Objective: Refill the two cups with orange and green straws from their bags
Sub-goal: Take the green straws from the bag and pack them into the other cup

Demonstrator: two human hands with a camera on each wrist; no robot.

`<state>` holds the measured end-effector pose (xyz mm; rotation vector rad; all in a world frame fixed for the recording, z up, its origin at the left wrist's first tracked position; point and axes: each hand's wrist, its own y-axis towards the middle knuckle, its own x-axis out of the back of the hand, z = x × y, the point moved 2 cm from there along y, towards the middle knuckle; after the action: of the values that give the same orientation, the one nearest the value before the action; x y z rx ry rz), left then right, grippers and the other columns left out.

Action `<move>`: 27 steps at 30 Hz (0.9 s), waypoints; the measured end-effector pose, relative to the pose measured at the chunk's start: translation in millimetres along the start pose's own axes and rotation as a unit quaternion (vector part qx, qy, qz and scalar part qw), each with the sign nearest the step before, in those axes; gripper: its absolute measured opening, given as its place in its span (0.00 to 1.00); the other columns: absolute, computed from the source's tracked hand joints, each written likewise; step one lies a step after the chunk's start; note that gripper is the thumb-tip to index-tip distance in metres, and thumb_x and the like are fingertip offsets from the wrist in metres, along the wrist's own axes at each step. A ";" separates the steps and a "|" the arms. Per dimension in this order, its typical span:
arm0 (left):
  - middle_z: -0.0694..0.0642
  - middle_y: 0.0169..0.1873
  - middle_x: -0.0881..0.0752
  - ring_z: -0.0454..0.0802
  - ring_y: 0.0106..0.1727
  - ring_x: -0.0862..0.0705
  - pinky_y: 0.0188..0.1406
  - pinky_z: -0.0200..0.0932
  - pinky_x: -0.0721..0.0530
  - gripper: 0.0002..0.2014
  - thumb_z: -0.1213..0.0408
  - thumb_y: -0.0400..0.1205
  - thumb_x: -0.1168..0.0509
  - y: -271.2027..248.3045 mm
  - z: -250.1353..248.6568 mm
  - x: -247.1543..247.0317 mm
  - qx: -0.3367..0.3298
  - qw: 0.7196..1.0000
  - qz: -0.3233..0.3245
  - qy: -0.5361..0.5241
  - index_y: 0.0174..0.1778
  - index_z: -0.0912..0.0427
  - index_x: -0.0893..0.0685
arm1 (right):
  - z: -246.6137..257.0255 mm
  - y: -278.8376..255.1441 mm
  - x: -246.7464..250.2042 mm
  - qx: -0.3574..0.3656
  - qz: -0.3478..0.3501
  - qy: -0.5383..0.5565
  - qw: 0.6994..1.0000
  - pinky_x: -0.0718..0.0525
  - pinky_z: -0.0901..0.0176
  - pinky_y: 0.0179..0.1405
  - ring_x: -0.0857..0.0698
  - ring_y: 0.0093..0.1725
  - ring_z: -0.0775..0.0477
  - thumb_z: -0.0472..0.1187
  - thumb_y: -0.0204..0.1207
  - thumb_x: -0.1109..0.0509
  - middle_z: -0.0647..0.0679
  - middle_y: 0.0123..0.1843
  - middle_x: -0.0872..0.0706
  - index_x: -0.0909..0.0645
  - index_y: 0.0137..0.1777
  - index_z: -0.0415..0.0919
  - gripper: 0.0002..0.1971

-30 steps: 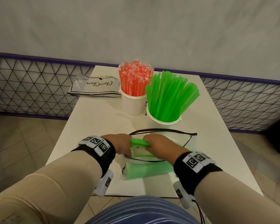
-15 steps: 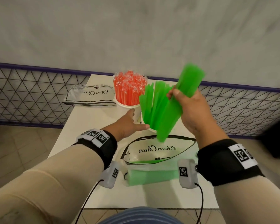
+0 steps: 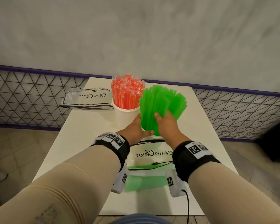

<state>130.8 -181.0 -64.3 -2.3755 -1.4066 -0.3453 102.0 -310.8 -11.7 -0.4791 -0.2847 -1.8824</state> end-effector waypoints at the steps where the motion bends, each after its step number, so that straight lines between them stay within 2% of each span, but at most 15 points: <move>1: 0.50 0.76 0.29 0.46 0.73 0.30 0.69 0.39 0.33 0.48 0.59 0.77 0.25 1.3 1.0 -0.1 0.002 1.000 0.003 0.000 0.85 0.48 0.50 | -3.2 2.3 -2.9 -0.009 0.010 -0.031 0.999 0.23 0.55 0.52 0.18 0.55 0.42 0.44 0.85 0.37 0.42 0.56 0.17 0.26 0.67 0.35 0.16; 4: 0.51 0.75 0.26 0.50 0.74 0.27 0.71 0.42 0.30 0.48 0.57 0.76 0.25 3.6 2.3 1.0 0.016 1.000 0.004 0.015 0.85 0.49 0.50 | -3.4 8.1 -5.2 -0.038 0.047 -0.123 0.991 0.26 0.56 0.46 0.21 0.49 0.41 0.50 0.86 0.40 0.36 0.60 0.16 0.27 0.65 0.32 0.20; 6: 0.51 0.75 0.26 0.50 0.73 0.26 0.71 0.43 0.29 0.48 0.56 0.76 0.25 3.5 2.3 0.6 0.023 1.000 0.004 0.018 0.85 0.48 0.51 | 0.8 8.4 -3.0 -0.037 0.069 -0.198 0.977 0.27 0.55 0.46 0.18 0.54 0.37 0.54 0.84 0.38 0.36 0.61 0.17 0.28 0.66 0.32 0.24; 8: 0.50 0.75 0.26 0.49 0.72 0.26 0.69 0.42 0.29 0.48 0.57 0.77 0.25 4.1 2.4 -0.2 0.028 0.999 0.004 0.015 0.85 0.48 0.52 | 9.1 6.2 3.2 -0.006 0.039 -0.258 0.965 0.24 0.53 0.47 0.18 0.59 0.36 0.56 0.78 0.30 0.39 0.61 0.18 0.29 0.67 0.35 0.28; 9: 0.50 0.74 0.26 0.49 0.72 0.26 0.69 0.42 0.29 0.48 0.56 0.77 0.25 4.7 2.5 -0.6 0.032 0.999 0.002 0.011 0.85 0.47 0.52 | 15.0 4.3 7.2 0.024 -0.004 -0.268 0.963 0.22 0.51 0.50 0.18 0.61 0.37 0.56 0.75 0.26 0.40 0.62 0.19 0.30 0.68 0.36 0.31; 11: 0.48 0.75 0.27 0.50 0.75 0.27 0.74 0.46 0.31 0.49 0.55 0.75 0.24 4.6 1.7 -1.4 0.036 0.999 -0.001 0.006 0.85 0.46 0.50 | 28.5 -1.6 14.9 0.118 -0.114 -0.247 0.955 0.23 0.50 0.62 0.23 0.68 0.39 0.51 0.72 0.22 0.41 0.69 0.24 0.34 0.74 0.38 0.37; 13: 0.48 0.76 0.27 0.49 0.76 0.28 0.77 0.51 0.31 0.50 0.54 0.73 0.23 3.9 1.4 -2.2 0.027 1.000 -0.006 0.005 0.84 0.47 0.48 | 39.7 -7.6 16.6 0.251 -0.185 -0.225 0.923 0.32 0.50 0.76 0.32 0.77 0.39 0.46 0.73 0.23 0.39 0.77 0.31 0.41 0.81 0.38 0.41; 14: 0.48 0.76 0.27 0.49 0.75 0.28 0.77 0.53 0.30 0.50 0.54 0.72 0.23 3.0 0.5 -2.3 0.023 1.000 -0.008 0.007 0.84 0.48 0.48 | 43.1 -9.1 14.3 0.306 -0.188 -0.246 0.900 0.35 0.46 0.80 0.37 0.81 0.38 0.44 0.75 0.26 0.37 0.80 0.35 0.44 0.83 0.39 0.41; 16: 0.49 0.75 0.27 0.50 0.75 0.27 0.76 0.52 0.29 0.50 0.55 0.73 0.23 3.1 0.2 -2.7 0.020 1.000 -0.009 0.016 0.84 0.50 0.48 | 42.5 -6.6 6.6 0.360 -0.132 -0.347 0.856 0.43 0.40 0.83 0.48 0.85 0.36 0.45 0.79 0.32 0.37 0.85 0.45 0.50 0.85 0.42 0.39; 18: 0.50 0.75 0.27 0.51 0.76 0.28 0.74 0.45 0.31 0.48 0.56 0.75 0.24 2.2 -2.1 -1.9 0.021 0.999 -0.009 0.032 0.84 0.52 0.49 | 31.1 4.0 4.4 0.332 -0.054 -0.442 0.832 0.52 0.40 0.83 0.57 0.86 0.37 0.47 0.84 0.39 0.41 0.87 0.54 0.54 0.86 0.44 0.36; 20: 0.51 0.76 0.28 0.53 0.76 0.28 0.71 0.41 0.32 0.47 0.56 0.77 0.26 1.3 -2.3 -0.5 0.035 0.998 -0.003 0.052 0.85 0.52 0.50 | 21.0 16.3 13.8 0.274 -0.030 -0.478 0.834 0.57 0.41 0.83 0.59 0.86 0.37 0.46 0.85 0.42 0.42 0.88 0.56 0.55 0.86 0.42 0.34; 22: 0.53 0.78 0.29 0.54 0.76 0.28 0.73 0.44 0.31 0.47 0.53 0.78 0.27 -0.9 -3.2 0.9 0.045 0.997 -0.007 0.065 0.85 0.53 0.51 | 16.1 24.1 22.7 0.229 -0.026 -0.487 0.843 0.57 0.39 0.84 0.60 0.85 0.36 0.44 0.85 0.42 0.41 0.87 0.57 0.55 0.86 0.40 0.34; 24: 0.54 0.79 0.31 0.55 0.76 0.29 0.75 0.47 0.31 0.47 0.51 0.78 0.27 -5.2 -5.6 1.8 0.044 0.996 -0.013 0.070 0.85 0.53 0.51 | 21.8 21.4 25.0 0.232 -0.027 -0.489 0.841 0.57 0.36 0.83 0.60 0.85 0.33 0.39 0.81 0.41 0.40 0.87 0.55 0.53 0.86 0.41 0.36; 26: 0.55 0.79 0.32 0.57 0.77 0.30 0.74 0.48 0.30 0.47 0.48 0.77 0.28 -9.9 -5.7 1.0 0.056 0.995 -0.021 0.075 0.84 0.55 0.50 | 34.0 6.9 24.7 0.282 -0.072 -0.439 0.850 0.53 0.36 0.82 0.52 0.85 0.31 0.33 0.71 0.39 0.36 0.85 0.45 0.44 0.84 0.41 0.39; 27: 0.55 0.77 0.30 0.58 0.75 0.28 0.73 0.50 0.29 0.47 0.45 0.77 0.28 -12.7 -4.0 0.8 0.073 0.994 -0.024 0.079 0.83 0.55 0.49 | 40.9 -4.2 24.1 0.331 -0.107 -0.384 0.855 0.46 0.37 0.81 0.42 0.82 0.31 0.31 0.66 0.39 0.34 0.81 0.36 0.35 0.80 0.39 0.37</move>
<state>119.8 -176.5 -58.1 -2.1500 -1.3698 -0.4187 98.6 -312.4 35.8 -0.7129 -1.5144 -1.5692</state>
